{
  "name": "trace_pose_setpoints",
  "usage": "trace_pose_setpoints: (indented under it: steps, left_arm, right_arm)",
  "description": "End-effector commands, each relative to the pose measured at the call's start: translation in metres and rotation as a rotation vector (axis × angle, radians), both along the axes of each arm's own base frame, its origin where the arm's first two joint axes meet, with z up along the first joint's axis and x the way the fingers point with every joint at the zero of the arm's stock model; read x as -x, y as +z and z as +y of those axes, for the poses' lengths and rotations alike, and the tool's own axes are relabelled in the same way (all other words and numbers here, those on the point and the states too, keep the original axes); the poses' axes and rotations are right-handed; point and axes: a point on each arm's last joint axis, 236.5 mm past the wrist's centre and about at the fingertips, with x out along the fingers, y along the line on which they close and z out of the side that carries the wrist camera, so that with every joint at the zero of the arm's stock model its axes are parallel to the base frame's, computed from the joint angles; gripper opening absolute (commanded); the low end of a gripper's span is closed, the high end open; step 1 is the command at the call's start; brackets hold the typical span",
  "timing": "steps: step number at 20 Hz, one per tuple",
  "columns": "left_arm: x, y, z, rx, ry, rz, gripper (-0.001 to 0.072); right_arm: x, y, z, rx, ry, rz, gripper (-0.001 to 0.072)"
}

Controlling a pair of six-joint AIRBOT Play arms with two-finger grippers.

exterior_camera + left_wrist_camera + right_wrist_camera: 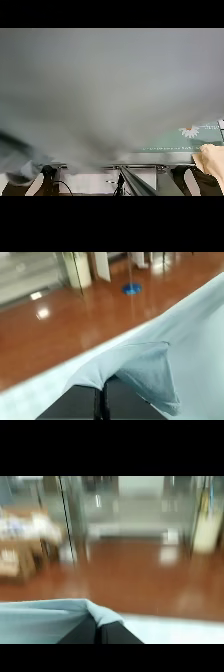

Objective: Fold the shirts.

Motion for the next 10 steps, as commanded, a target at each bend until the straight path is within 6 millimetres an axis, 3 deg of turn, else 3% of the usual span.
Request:
trace_pose_setpoints:
  steps: [1,3,5,7,10]
  left_arm:
    - [0.004,-0.047,-0.001,0.017,0.001,0.261,0.0022]
    - [-0.005,-0.066,-0.006,0.021,-0.024,0.383,0.0022]
    - [-0.033,-0.090,-0.008,0.017,-0.042,0.514,0.0022]
    - [-0.070,-0.118,-0.008,-0.005,-0.057,0.629,0.0022]
    - [-0.153,-0.162,-0.011,0.014,-0.070,0.734,0.0023]
  right_arm:
    - [0.016,-0.079,-0.008,0.029,0.001,0.370,0.0027]
    - [0.013,-0.111,-0.016,0.037,0.016,0.533,0.0027]
    - [-0.011,-0.125,-0.024,0.027,0.032,0.605,0.0027]
    - [-0.043,-0.147,-0.036,0.002,0.049,0.701,0.0027]
    - [-0.102,-0.194,-0.056,-0.063,0.070,0.858,0.0027]
